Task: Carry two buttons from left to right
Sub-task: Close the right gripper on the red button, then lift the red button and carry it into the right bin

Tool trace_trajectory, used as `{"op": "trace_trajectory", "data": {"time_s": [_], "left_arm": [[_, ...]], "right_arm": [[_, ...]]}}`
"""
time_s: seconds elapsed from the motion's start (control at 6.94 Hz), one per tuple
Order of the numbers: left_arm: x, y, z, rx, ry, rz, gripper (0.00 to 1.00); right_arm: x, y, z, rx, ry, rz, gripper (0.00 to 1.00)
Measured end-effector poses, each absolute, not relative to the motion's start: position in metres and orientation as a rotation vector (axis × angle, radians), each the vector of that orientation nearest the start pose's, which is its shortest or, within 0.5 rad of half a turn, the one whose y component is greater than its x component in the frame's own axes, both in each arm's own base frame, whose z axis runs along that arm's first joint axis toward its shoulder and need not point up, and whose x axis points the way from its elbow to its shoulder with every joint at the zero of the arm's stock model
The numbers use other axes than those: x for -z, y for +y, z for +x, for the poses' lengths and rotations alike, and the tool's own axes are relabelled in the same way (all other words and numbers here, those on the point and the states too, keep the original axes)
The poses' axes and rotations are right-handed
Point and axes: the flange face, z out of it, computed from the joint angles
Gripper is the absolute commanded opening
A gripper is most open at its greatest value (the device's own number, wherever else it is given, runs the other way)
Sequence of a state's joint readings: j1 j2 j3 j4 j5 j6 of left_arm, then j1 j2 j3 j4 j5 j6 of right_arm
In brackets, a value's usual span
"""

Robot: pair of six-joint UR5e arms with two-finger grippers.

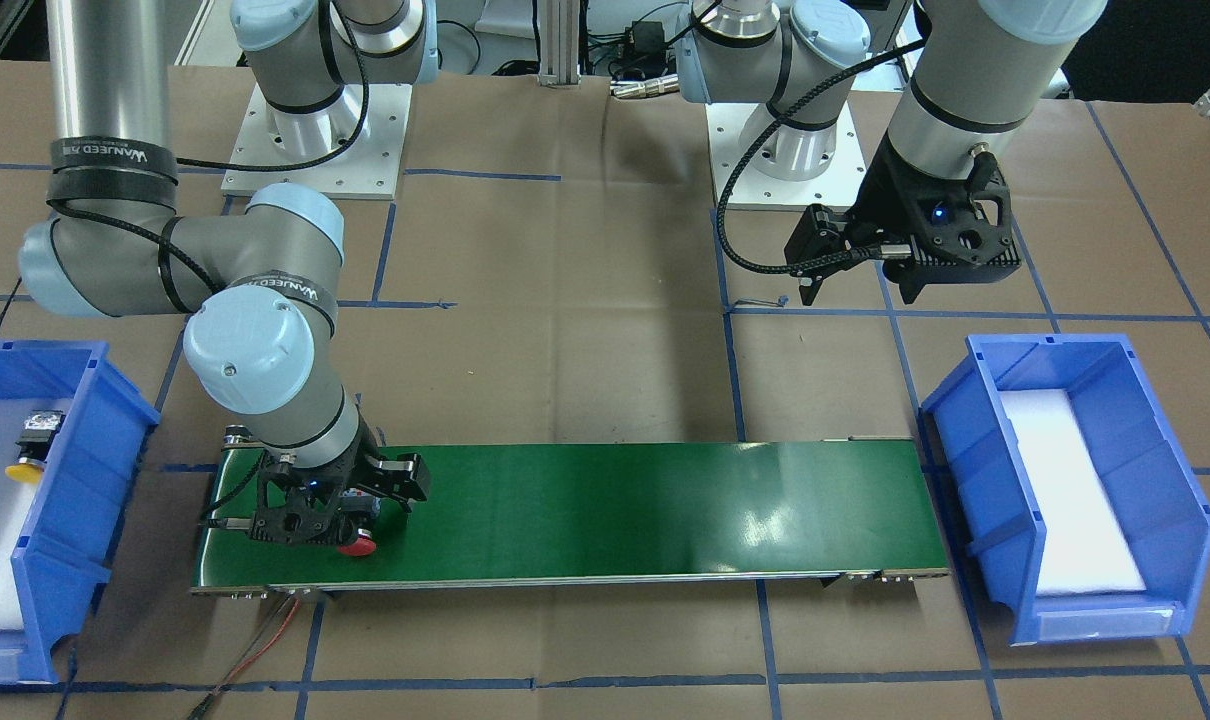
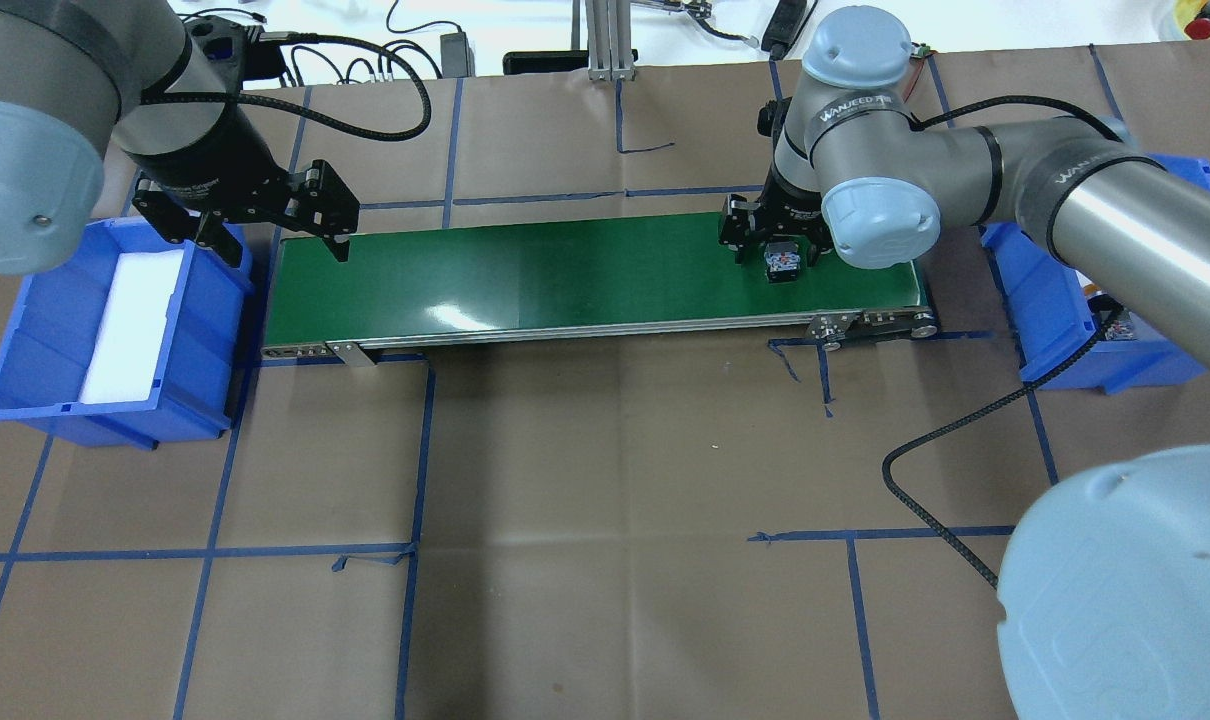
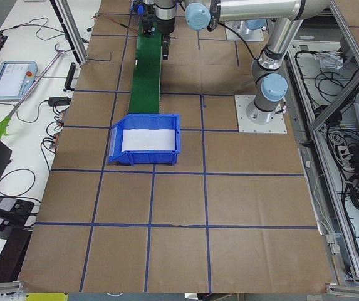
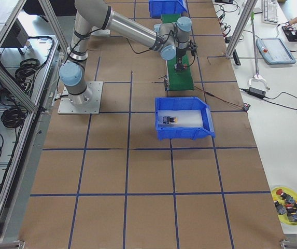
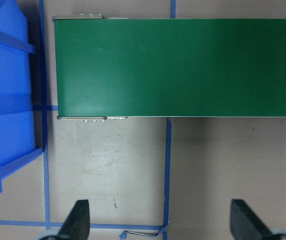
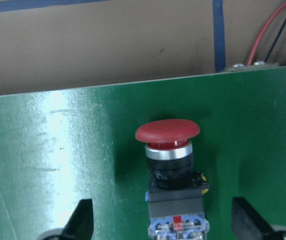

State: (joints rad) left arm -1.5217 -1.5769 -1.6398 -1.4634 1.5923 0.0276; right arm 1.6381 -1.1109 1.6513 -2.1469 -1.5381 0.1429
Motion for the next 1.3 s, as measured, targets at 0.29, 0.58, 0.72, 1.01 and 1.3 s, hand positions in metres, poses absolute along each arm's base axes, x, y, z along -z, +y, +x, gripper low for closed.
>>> {"op": "trace_trajectory", "data": {"time_s": [0.29, 0.58, 0.72, 1.01, 1.3], "left_arm": [[-0.462, -0.502, -0.107, 0.049, 3.118, -0.034, 1.0], [-0.462, -0.502, -0.107, 0.05, 3.118, -0.034, 1.0], [-0.462, -0.503, -0.107, 0.05, 3.118, -0.034, 1.0], [-0.463, -0.503, -0.107, 0.051, 3.118, -0.034, 1.0], [-0.463, -0.503, -0.107, 0.051, 3.118, -0.032, 1.0]], "right_arm": [[-0.245, -0.62, 0.168, 0.048, 3.173, 0.122, 0.05], [-0.267, -0.623, 0.15, 0.099, 3.207, 0.138, 0.04], [-0.294, -0.622, 0.131, 0.136, 3.207, 0.159, 0.04], [-0.387, -0.612, 0.044, 0.154, 3.21, 0.162, 0.04], [-0.44, -0.608, -0.065, 0.127, 3.229, 0.047, 0.04]]}}
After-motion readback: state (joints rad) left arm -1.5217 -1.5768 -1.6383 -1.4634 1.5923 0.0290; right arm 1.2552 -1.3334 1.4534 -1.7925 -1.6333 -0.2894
